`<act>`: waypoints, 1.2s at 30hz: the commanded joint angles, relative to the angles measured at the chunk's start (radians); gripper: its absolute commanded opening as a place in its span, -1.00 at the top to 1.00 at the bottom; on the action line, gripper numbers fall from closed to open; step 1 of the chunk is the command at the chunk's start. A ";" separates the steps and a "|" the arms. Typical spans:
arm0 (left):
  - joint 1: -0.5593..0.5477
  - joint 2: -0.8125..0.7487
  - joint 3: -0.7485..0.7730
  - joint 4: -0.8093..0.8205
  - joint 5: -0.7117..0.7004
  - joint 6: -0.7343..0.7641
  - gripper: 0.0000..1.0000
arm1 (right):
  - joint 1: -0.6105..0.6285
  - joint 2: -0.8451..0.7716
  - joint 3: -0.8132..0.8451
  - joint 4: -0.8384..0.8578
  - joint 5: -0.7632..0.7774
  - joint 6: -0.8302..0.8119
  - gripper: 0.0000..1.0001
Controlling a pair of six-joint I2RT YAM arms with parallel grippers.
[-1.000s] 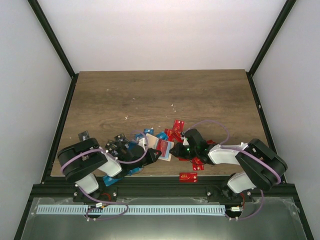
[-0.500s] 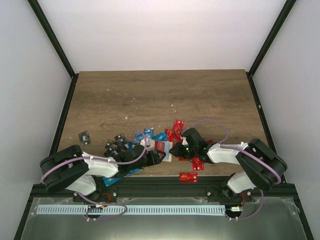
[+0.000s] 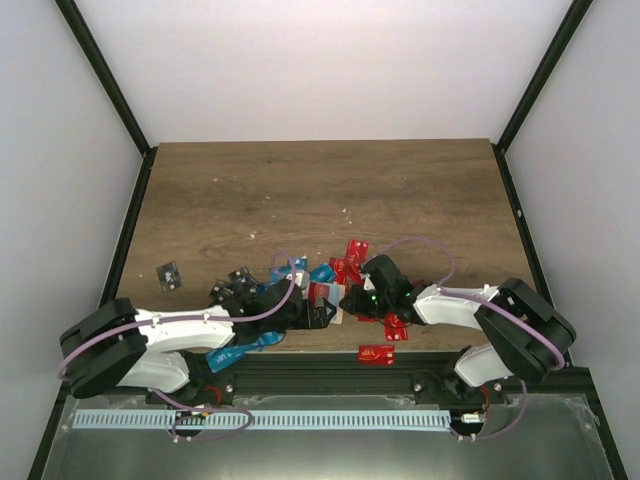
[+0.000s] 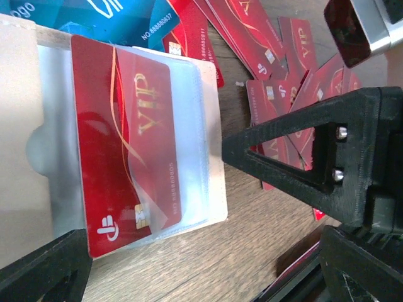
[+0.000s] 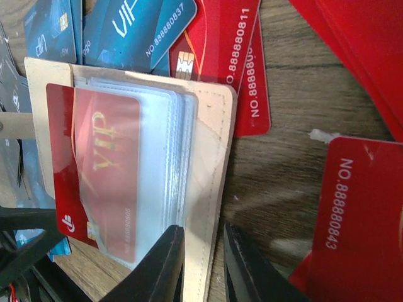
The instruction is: Put the credit cards into the card holder
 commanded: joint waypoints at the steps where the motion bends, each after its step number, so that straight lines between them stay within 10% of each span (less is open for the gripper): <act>1: 0.000 -0.031 0.035 -0.140 -0.041 0.085 -1.00 | 0.010 -0.008 -0.005 -0.157 0.047 -0.027 0.59; 19: 0.044 0.123 0.143 -0.162 -0.176 0.233 0.09 | 0.010 -0.103 0.008 -0.148 0.040 -0.060 0.68; 36: 0.046 0.223 0.164 -0.091 -0.115 0.236 0.29 | 0.010 0.013 0.040 -0.086 0.023 -0.072 0.75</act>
